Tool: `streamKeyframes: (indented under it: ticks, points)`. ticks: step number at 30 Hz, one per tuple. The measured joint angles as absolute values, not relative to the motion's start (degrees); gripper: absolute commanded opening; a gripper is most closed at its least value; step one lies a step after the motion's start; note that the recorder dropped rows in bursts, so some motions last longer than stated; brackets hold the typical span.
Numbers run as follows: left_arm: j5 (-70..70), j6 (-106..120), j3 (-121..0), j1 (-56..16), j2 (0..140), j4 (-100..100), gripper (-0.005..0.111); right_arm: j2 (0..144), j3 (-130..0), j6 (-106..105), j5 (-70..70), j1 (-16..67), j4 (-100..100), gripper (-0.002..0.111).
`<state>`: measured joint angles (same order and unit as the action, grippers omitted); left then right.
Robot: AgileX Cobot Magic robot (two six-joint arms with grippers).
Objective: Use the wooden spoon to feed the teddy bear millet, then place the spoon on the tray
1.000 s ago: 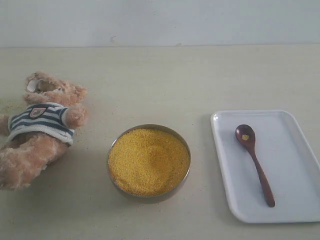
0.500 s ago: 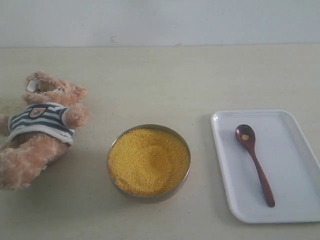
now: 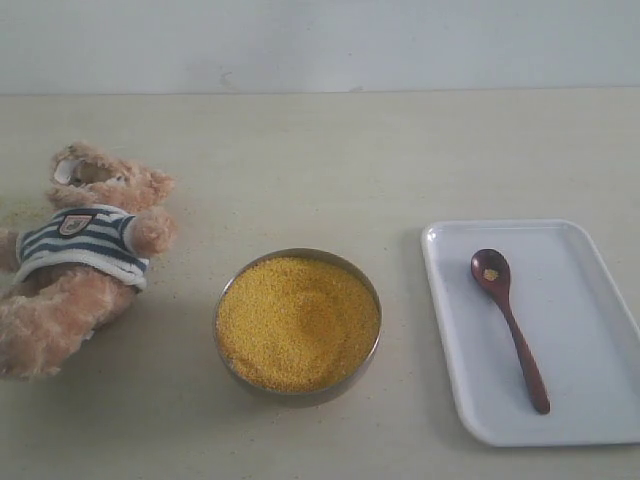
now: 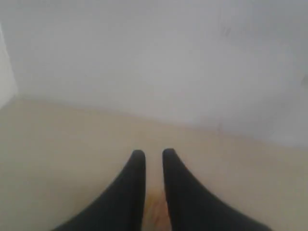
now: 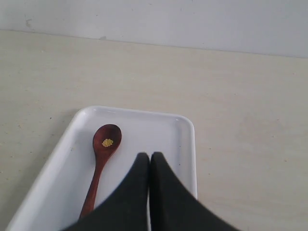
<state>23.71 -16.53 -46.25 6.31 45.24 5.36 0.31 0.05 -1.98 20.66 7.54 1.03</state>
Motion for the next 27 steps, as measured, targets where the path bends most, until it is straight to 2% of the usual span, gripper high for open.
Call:
streamKeyframes:
  ticks: [1, 2, 3, 6, 9, 17, 27]
  points:
    - [27.92, -14.50, -47.94, 6.31, 47.92, 4.57, 0.048, 0.31, 0.05, -1.98, 20.66, 7.54, 1.03, 0.000]
    - [36.37, -8.82, -49.88, 6.31, 54.21, 0.00, 0.055, 0.31, 0.05, -1.98, 20.66, 7.54, 1.03, 0.000]
    - [38.96, -6.06, -50.18, 6.31, 56.44, -3.01, 0.071, 0.31, 0.05, -1.98, 20.66, 7.54, 1.03, 0.000]
    - [48.29, 8.46, -50.31, 6.31, 67.65, -17.10, 0.087, 0.31, 0.05, -1.98, 20.66, 7.54, 1.03, 0.000]
    - [48.70, 11.45, -50.31, 6.31, 74.95, -19.61, 0.102, 0.31, 0.05, -1.98, 20.66, 7.54, 1.03, 0.000]
    - [44.33, 22.15, -50.31, 3.90, 90.13, -25.29, 0.104, 0.31, 0.05, -1.98, 20.66, 7.54, 1.03, 0.000]
    - [41.47, 21.29, -50.58, 3.52, 97.39, -25.51, 0.108, 0.31, 0.05, -1.98, 20.66, 7.54, 1.17, 0.000]
